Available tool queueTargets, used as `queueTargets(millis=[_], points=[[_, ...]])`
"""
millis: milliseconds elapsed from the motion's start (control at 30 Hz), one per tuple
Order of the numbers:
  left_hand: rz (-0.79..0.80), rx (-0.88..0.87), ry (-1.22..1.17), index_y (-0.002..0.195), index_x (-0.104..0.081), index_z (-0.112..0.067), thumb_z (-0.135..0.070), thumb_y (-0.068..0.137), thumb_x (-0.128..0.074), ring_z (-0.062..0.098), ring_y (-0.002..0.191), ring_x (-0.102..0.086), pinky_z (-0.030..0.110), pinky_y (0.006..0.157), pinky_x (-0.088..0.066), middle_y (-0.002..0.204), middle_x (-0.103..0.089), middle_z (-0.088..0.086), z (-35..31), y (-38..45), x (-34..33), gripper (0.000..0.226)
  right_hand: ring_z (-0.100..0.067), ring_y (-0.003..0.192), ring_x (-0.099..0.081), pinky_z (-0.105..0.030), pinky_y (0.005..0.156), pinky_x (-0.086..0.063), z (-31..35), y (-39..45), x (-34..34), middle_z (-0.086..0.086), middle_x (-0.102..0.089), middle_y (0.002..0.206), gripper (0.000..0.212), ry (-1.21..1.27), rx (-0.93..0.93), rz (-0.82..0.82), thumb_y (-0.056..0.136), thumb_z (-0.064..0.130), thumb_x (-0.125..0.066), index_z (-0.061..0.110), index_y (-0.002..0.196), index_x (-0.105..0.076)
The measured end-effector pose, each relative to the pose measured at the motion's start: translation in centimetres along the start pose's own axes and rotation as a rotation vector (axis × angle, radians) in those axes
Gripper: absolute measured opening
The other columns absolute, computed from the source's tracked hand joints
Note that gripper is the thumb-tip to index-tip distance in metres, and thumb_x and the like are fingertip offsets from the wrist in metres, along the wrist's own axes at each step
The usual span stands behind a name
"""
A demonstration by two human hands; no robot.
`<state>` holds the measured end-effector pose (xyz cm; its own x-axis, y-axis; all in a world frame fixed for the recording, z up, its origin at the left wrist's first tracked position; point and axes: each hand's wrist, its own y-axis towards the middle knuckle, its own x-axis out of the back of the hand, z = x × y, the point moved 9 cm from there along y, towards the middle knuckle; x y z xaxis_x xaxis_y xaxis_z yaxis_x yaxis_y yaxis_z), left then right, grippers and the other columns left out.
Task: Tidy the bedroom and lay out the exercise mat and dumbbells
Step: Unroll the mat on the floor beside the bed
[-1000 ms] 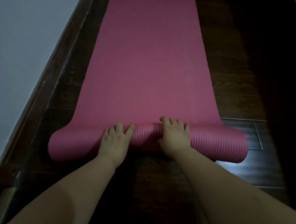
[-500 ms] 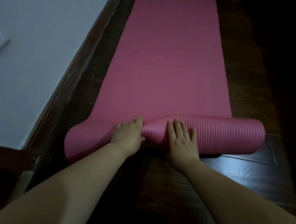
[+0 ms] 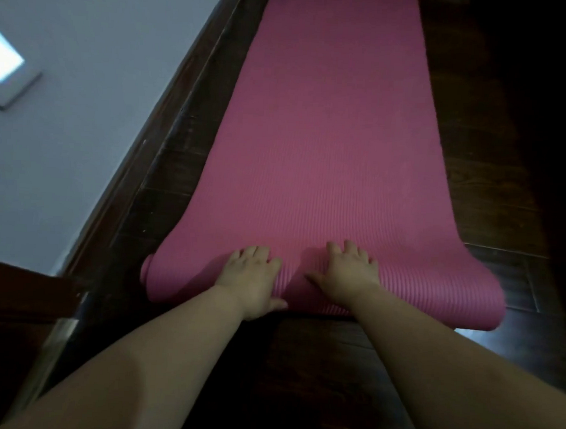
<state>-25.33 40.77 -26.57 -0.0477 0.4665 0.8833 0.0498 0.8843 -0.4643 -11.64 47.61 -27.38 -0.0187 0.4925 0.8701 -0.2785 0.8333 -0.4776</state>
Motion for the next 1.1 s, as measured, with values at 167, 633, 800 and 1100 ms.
queueTargets(millis=[167, 633, 800, 1100], points=[[0.022, -0.017, 0.123, 0.144, -0.018, -0.018, -0.053, 0.07, -0.072, 0.031, 0.129, -0.033, 0.045, 0.107, -0.027, 0.14, -0.031, 0.011, -0.3, 0.1, -1.3, 0.098, -0.032, 0.124, -0.035, -0.045, 0.096, -0.039, 1.1, -1.8, 0.3, -0.013, -0.035, 0.132, 0.076, -0.05, 0.091, -0.002, 0.076, 0.055, -0.064, 0.018, 0.136, -0.033], [-0.295, 0.174, -0.162, 0.12, -0.044, -0.018, -0.035, 0.09, -0.056, 0.028, 0.108, -0.051, 0.039, 0.096, -0.034, 0.116, -0.054, 0.008, 3.7, 1.1, 3.6, 0.037, -0.028, 0.13, -0.038, -0.06, 0.112, -0.003, 0.1, -1.1, 1.5, -0.006, -0.047, 0.135, 0.057, -0.097, 0.121, -0.234, 0.089, 0.024, -0.049, 0.026, 0.142, -0.027], [-0.61, -0.104, 0.115, 0.114, -0.059, -0.011, -0.023, 0.072, -0.074, 0.033, 0.099, -0.057, 0.045, 0.085, -0.046, 0.11, -0.057, 0.015, -0.3, -1.6, 5.4, 0.046, -0.024, 0.112, -0.057, -0.057, 0.113, -0.001, -0.8, 0.7, 1.6, -0.004, -0.063, 0.115, 0.045, -0.036, 0.046, -0.126, 0.09, 0.021, -0.047, 0.025, 0.134, -0.039], [-0.321, 0.017, 0.293, 0.146, -0.012, -0.01, -0.024, 0.084, -0.059, 0.033, 0.135, -0.024, 0.052, 0.113, -0.014, 0.145, -0.022, 0.015, -0.5, 0.9, 2.5, 0.078, -0.028, 0.114, -0.053, -0.059, 0.112, -0.009, -1.4, 0.1, 2.7, -0.008, -0.059, 0.114, 0.051, 0.073, 0.081, -0.124, 0.085, 0.038, -0.06, 0.019, 0.125, -0.033]])
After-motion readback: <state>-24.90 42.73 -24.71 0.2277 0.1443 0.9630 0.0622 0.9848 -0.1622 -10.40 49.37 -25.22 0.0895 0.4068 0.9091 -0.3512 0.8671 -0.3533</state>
